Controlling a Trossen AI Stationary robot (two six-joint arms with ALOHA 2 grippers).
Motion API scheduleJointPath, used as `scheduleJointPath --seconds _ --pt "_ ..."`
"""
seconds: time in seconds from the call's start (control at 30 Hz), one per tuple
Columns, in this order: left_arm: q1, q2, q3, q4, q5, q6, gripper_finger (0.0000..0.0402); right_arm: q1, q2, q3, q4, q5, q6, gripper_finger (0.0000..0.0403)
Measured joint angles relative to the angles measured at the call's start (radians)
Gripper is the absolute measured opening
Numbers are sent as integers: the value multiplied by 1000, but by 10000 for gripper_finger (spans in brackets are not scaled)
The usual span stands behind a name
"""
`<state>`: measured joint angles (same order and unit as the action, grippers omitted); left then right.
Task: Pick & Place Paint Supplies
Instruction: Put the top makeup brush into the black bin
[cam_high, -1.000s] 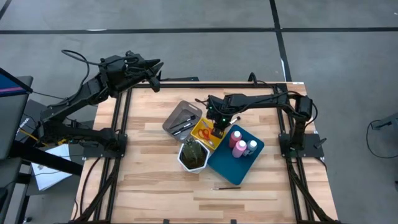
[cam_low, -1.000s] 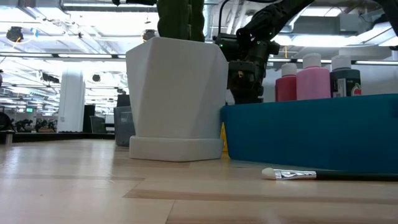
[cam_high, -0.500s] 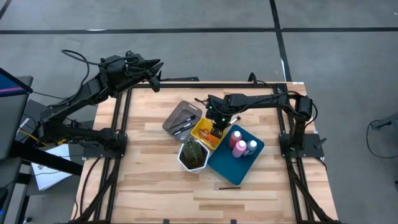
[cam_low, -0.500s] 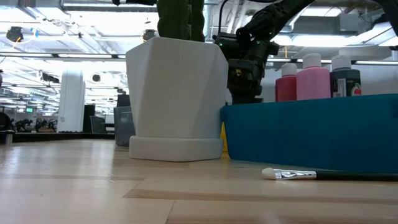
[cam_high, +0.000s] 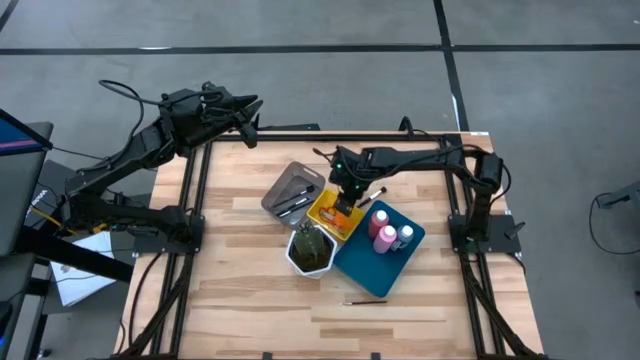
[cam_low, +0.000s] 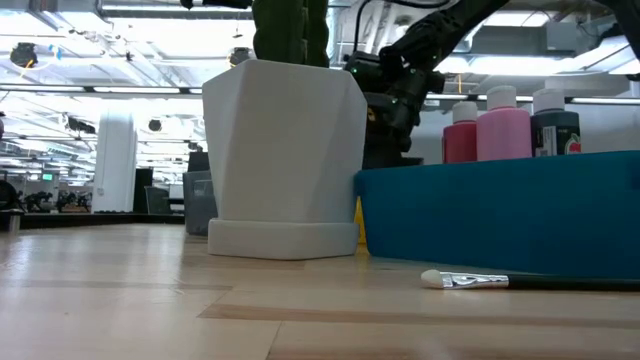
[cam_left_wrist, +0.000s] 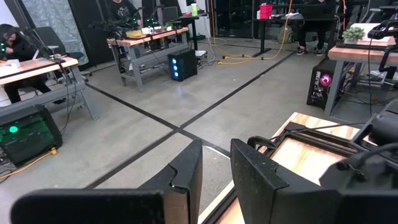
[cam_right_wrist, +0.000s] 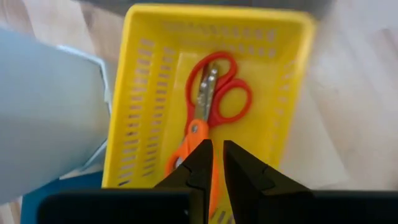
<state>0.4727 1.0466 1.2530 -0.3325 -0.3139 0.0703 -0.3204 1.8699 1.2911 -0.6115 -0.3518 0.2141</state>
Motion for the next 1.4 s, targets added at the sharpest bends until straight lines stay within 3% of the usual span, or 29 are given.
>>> scheduleJointPath --seconds 0.7,1.03,1.4 --pt "0 0 0 0 -20 -1 76 -158 -52 2 33 -14 194 36" --pt "0 0 0 0 -38 -1 76 -236 -67 0 -59 -11 316 36" --pt "0 1 0 0 -40 -20 76 -271 -67 0 -230 144 493 36"
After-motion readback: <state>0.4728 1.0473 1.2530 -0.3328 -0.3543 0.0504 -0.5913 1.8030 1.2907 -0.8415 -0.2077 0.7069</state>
